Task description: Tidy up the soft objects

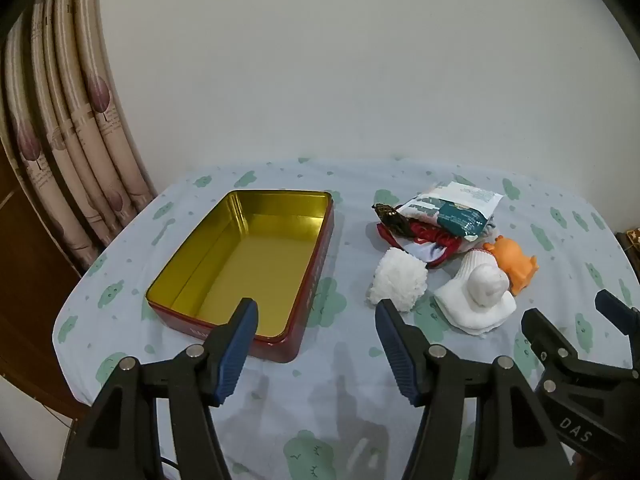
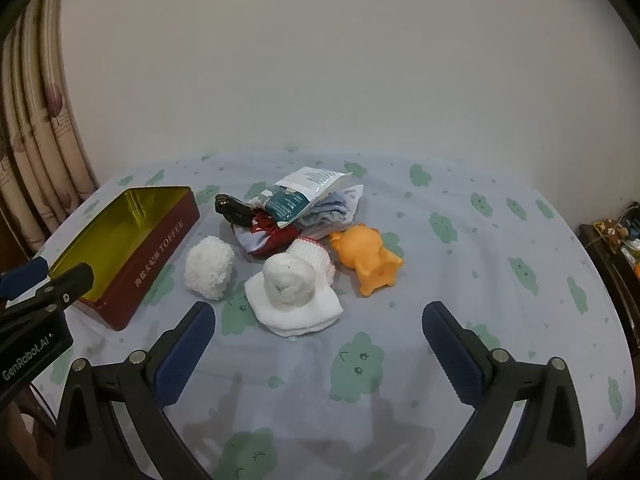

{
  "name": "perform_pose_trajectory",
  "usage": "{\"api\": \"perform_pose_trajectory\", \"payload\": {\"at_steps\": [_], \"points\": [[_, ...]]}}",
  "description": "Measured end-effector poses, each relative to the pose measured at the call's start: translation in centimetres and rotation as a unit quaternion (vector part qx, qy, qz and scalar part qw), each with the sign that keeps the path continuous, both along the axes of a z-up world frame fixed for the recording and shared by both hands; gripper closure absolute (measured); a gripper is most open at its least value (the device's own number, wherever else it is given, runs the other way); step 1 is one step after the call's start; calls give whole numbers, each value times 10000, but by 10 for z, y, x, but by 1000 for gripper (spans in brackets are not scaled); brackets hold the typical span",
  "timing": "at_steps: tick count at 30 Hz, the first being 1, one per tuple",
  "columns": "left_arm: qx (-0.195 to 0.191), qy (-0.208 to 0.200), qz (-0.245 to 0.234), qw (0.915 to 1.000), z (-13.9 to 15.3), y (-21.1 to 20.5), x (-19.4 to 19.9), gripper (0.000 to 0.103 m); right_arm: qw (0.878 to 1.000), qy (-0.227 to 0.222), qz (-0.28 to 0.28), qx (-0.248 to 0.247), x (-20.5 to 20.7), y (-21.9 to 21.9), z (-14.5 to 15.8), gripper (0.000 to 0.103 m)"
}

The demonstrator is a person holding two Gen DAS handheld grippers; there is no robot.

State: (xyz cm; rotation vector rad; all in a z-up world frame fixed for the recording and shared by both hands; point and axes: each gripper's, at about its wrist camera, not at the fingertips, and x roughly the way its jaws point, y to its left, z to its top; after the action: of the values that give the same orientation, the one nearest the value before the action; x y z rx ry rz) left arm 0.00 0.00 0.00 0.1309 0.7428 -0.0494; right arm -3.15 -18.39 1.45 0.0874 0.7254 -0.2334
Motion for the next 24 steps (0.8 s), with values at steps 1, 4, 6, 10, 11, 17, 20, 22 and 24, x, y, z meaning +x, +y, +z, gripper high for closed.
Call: {"api": "perform_pose_trajectory", "payload": {"at_steps": [1,4,6,10,11,17,20,22,24], "points": [[16,-8,3,10000,0,0,0,40,10000,-9,12,6,0,0,0,0],[120,24,6,9999,0,-1,0,40,10000,92,4,4,1,0,0,0],[101,1,0,9999,0,-1,0,40,10000,96,-10,2,1,0,0,0],[91,65,26,9999,-1,-1,2,40,10000,68,3,1,1,0,1,0],[88,77,18,9999,-1,-2,3,40,10000,55,4,-3,1,0,1,0],[51,108,1,9999,-1,-3,2,40,10000,68,1,-11,3,0,1,0],[28,88,-46,9999,-2,-2,2,40,10000,36,-19,-2,0,3,1,0],[14,95,-74,9999,-2,-2,2,40,10000,39,-18,-5,0,3,1,0],[15,92,-85,9999,-2,-1,2,40,10000,41,-11,9,-2,4,-1,0]]}}
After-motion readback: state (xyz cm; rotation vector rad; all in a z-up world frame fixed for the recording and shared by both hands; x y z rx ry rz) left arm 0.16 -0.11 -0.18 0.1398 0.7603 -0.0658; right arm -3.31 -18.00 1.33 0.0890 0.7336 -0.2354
